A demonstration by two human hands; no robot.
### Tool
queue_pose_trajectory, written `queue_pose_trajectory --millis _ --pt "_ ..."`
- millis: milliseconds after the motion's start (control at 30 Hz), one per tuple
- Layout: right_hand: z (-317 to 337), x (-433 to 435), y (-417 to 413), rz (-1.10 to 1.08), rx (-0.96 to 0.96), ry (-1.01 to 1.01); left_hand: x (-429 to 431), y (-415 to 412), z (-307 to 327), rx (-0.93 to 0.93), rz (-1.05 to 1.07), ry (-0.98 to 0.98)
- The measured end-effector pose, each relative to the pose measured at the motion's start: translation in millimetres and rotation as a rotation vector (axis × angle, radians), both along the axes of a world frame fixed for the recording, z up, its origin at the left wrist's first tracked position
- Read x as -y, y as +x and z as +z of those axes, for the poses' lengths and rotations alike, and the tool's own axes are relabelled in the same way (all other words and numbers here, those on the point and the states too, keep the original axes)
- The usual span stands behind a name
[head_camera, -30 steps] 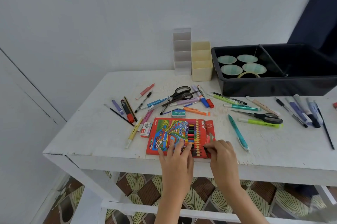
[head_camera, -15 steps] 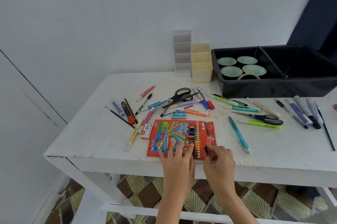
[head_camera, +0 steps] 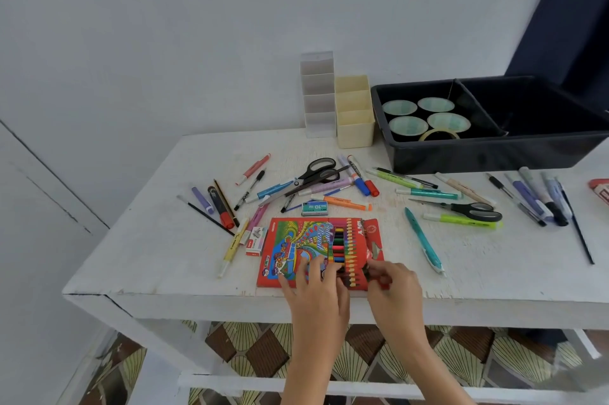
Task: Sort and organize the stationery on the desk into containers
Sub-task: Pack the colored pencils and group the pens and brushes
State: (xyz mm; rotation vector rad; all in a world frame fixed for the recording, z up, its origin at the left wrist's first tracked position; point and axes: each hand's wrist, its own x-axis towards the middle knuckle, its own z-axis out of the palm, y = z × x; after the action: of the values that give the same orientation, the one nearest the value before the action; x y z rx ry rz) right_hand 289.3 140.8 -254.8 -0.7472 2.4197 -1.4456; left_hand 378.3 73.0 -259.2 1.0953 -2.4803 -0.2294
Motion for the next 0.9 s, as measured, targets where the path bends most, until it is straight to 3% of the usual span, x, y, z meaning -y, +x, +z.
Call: queue_pose_trajectory --millis 167,233,367,533,700,800,900 --pt "14 13 -25 -0.036 0.004 -0.112 9 -9 3 -0.199 -0.013 0.039" --pt "20 26 -39 0.01 -0.027 -0.091 20 -16 8 -0.294 -0.02 0.122" --pt "30 67 -71 0.128 -0.085 0.027 47 -35 23 -0.286 -0.059 0.168" --pt "29 132 -116 0.289 -0.327 0.1 87 -56 30 -0.245 -0.074 0.205" --pt "20 181 -148 0.431 -0.707 0.335 112 -69 33 -0.287 -0.003 0.203" --pt "16 187 -153 0.46 -0.772 0.427 118 -71 30 -0.346 0.026 0.198" --pt "16 185 -152 0.449 -0.778 0.389 116 -69 26 -0.398 0.056 0.171"
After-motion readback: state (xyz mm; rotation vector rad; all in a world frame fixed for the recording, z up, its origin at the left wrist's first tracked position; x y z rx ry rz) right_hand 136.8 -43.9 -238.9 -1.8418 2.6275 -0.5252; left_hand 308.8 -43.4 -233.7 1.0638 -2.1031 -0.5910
